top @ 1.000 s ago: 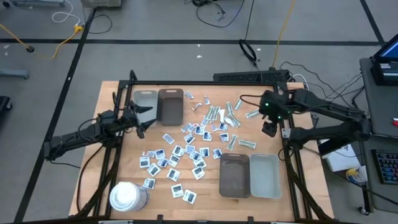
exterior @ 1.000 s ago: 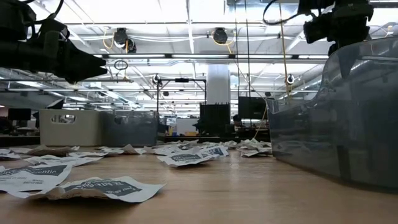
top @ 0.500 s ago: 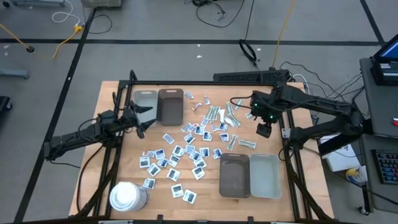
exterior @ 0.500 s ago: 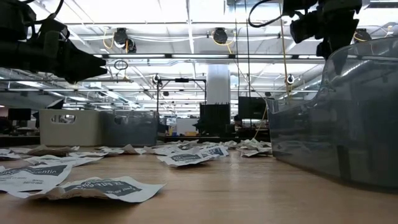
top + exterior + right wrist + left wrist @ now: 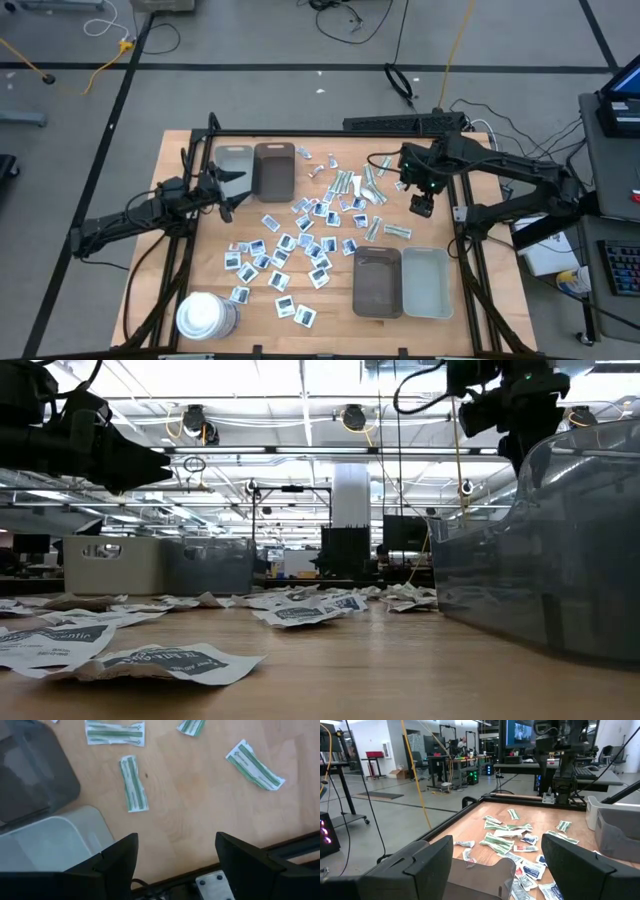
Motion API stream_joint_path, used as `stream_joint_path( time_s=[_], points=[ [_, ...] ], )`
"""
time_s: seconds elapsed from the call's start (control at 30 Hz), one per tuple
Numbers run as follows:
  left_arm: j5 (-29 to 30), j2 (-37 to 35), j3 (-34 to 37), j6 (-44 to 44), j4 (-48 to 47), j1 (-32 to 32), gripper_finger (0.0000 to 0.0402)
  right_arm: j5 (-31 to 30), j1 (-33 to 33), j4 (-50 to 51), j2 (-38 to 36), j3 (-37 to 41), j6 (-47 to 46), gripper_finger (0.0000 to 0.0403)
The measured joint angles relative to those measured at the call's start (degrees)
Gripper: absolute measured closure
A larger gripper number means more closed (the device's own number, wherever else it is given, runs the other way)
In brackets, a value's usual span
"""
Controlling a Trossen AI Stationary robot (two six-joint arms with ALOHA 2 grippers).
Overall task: Pick & Place First Aid Supplies
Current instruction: Put the white bandage pack into the bottom gray bin
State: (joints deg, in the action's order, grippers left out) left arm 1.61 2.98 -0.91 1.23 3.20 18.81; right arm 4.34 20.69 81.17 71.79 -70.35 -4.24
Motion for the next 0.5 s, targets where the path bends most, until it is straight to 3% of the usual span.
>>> stream_joint_path(
  time_s=[0.23, 0.5],
  points=[
    [0.0, 0.0, 0.0, 0.0, 0.0, 0.0, 0.0096, -0.2, 8.5, -0.4, 4.3, 0.0, 1.4, 0.0140],
    [0.0, 0.0, 0.0, 0.0, 0.0, 0.0, 0.0096, -0.6, 18.4, -4.7, 9.2, 0.0, -4.1, 0.0140]
  ],
)
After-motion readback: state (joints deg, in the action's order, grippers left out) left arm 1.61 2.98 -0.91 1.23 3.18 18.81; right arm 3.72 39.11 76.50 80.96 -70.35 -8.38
